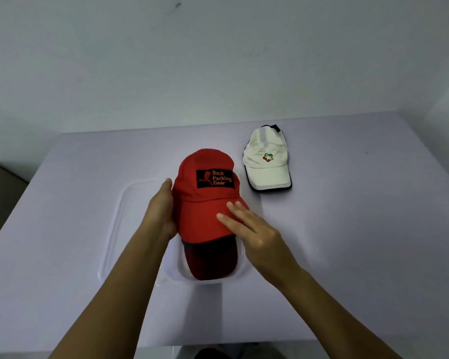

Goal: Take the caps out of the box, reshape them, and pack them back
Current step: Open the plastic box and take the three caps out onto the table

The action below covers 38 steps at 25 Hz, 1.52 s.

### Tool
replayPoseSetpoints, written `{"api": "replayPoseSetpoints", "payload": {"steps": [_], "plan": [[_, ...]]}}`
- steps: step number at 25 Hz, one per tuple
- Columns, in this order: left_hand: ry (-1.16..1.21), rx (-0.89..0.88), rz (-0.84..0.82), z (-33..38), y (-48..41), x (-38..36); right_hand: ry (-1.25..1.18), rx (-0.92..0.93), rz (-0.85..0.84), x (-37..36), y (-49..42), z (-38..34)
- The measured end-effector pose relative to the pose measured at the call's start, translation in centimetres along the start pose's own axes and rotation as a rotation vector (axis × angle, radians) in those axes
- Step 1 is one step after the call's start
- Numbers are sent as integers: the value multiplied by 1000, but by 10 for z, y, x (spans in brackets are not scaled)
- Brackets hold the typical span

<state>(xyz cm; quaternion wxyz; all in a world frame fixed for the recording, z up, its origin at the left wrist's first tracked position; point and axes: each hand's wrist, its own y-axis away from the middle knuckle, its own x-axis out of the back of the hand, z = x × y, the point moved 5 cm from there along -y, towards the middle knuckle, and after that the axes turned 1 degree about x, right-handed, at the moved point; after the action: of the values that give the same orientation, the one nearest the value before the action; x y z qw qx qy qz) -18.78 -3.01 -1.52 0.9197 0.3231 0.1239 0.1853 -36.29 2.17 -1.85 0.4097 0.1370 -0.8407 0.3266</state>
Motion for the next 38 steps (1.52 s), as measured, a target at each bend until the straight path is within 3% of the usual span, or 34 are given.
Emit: {"api": "replayPoseSetpoints", "payload": {"steps": [1,3,6,9,12,16,21,24,26,29,31,34,38], "plan": [[-52,-71,15,3,5,-7,-116,-8,-81,7,8,3],[-153,-215,27,-5,16,-37,-456,-237,-204,24,37,20],[-165,-341,-95,-34,23,-78,-748,-753,56,52,68,56],[-251,-356,-297,-90,27,-140,-772,-971,145,80,109,100],[-415,-243,-400,-158,21,-194,-670,-1106,183,89,166,151],[-469,-95,-506,-226,10,-238,-493,-1241,101,79,225,210],[-699,-188,-443,-257,-22,-283,-311,-1183,32,85,231,268],[-810,-276,-487,-243,-14,-316,-269,-1156,-5,85,235,300],[-894,-245,-524,-241,-10,-329,-283,-1190,-13,89,240,313],[-959,-205,-562,-237,-2,-329,-235,-1208,-26,99,238,309],[-909,-253,-558,-223,9,-320,-138,-1180,54,110,226,294],[-798,-374,-456,-183,25,-287,-36,-945,181,124,175,258],[-762,-518,-185,-130,18,-199,-51,-645,104,86,95,206]]}}
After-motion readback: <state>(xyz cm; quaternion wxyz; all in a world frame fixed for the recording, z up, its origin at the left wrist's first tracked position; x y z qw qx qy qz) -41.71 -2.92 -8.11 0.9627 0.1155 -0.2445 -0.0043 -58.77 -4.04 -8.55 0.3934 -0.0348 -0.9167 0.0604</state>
